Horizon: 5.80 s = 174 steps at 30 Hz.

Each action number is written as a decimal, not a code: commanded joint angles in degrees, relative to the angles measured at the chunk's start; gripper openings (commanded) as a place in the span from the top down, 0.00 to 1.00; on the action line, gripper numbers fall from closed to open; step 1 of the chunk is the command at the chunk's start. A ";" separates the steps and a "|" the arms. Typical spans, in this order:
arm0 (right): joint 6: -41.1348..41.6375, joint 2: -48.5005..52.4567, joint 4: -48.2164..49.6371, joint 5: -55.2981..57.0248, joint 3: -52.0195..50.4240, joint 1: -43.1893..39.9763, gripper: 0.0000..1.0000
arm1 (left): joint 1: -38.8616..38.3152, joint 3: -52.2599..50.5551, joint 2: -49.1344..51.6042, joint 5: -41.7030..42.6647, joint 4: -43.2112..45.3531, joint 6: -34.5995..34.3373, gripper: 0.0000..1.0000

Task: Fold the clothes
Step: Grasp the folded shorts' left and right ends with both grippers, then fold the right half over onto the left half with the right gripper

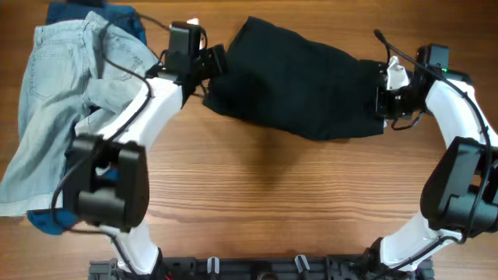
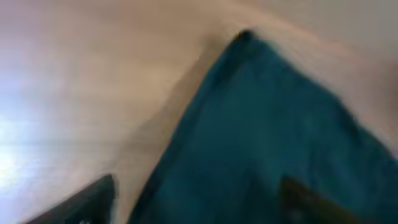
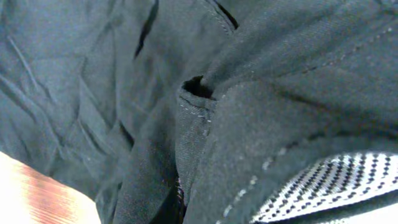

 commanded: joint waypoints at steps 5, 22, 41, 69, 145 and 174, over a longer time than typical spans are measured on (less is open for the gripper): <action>4.22 0.63 -0.59 0.46 0.96 0.15 0.96 | -3.52 0.20 6.93 9.97 11.56 0.20 0.96; 22.21 0.63 19.65 -4.00 0.96 0.15 0.96 | -3.28 0.20 14.23 6.49 -13.64 -1.99 0.96; 19.96 0.66 23.47 3.52 0.96 -3.17 0.17 | -7.37 0.20 14.25 15.91 -15.72 -6.99 0.96; 16.76 20.13 34.21 6.29 1.05 -2.58 0.87 | -10.32 0.20 14.25 13.35 -14.64 -6.82 0.96; 34.32 3.32 48.92 3.93 5.40 39.23 0.03 | 5.92 0.17 -24.06 -2.51 -29.73 -7.02 0.21; 27.23 12.92 30.95 -12.20 5.33 19.56 0.06 | -3.76 0.17 -10.88 -1.68 -27.19 -9.60 0.76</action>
